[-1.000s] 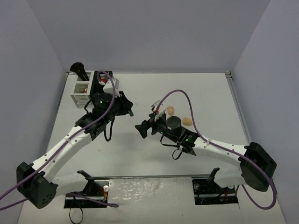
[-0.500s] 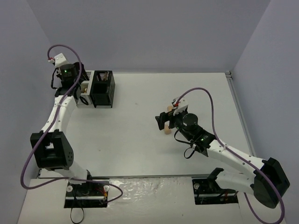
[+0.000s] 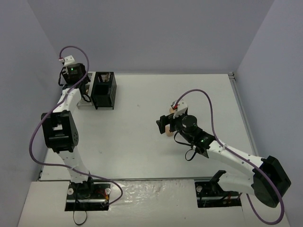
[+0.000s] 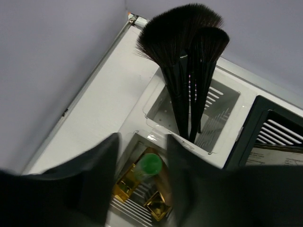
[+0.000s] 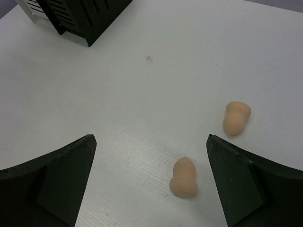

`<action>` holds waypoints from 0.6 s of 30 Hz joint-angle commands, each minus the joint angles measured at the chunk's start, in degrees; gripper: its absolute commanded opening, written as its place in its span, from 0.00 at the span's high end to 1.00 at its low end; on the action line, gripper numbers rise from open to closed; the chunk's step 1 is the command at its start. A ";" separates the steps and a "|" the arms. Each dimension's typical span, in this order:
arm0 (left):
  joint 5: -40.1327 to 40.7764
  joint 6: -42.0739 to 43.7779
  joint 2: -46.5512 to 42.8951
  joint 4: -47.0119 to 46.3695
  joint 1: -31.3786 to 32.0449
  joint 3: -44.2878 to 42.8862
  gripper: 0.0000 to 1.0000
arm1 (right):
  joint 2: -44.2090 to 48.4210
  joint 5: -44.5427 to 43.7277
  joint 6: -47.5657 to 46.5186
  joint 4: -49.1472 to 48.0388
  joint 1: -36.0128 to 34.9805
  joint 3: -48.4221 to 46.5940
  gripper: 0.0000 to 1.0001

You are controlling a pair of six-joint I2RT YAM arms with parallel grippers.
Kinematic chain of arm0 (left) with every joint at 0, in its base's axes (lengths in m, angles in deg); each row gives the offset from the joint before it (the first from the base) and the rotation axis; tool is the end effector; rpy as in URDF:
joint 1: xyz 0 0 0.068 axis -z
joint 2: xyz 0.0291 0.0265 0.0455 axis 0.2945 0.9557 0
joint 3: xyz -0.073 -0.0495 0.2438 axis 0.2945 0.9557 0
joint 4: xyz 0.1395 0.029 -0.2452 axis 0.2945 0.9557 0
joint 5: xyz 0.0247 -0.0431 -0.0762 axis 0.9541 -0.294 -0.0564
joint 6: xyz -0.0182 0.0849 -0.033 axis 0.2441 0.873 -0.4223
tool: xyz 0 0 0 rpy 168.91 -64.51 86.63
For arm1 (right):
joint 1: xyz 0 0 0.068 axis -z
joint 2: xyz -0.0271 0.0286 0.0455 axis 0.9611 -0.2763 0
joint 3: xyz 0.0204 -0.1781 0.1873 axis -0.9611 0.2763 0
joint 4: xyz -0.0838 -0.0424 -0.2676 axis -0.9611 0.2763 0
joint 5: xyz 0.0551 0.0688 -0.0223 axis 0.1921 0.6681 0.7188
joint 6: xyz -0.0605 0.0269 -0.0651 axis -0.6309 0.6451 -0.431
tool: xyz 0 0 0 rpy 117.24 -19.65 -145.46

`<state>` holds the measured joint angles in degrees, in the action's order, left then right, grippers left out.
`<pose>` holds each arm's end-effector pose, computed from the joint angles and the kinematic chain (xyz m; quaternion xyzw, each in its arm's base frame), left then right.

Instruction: Organize the makeup

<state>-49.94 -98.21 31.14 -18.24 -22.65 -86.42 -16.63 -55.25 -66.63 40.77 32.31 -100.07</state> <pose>0.5127 0.0714 0.2615 -0.2323 0.7803 0.0493 0.5786 0.2507 0.2160 0.2426 -0.1858 0.6910 0.2733 0.6429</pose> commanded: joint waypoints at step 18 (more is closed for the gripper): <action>-7.97 -6.67 -31.63 10.67 26.63 15.66 0.23 | 5.66 -13.87 8.31 13.39 1.37 -4.67 0.01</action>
<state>-54.01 -100.78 3.65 -10.64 -2.98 -75.38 -13.12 -62.45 -62.94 49.36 33.10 -101.78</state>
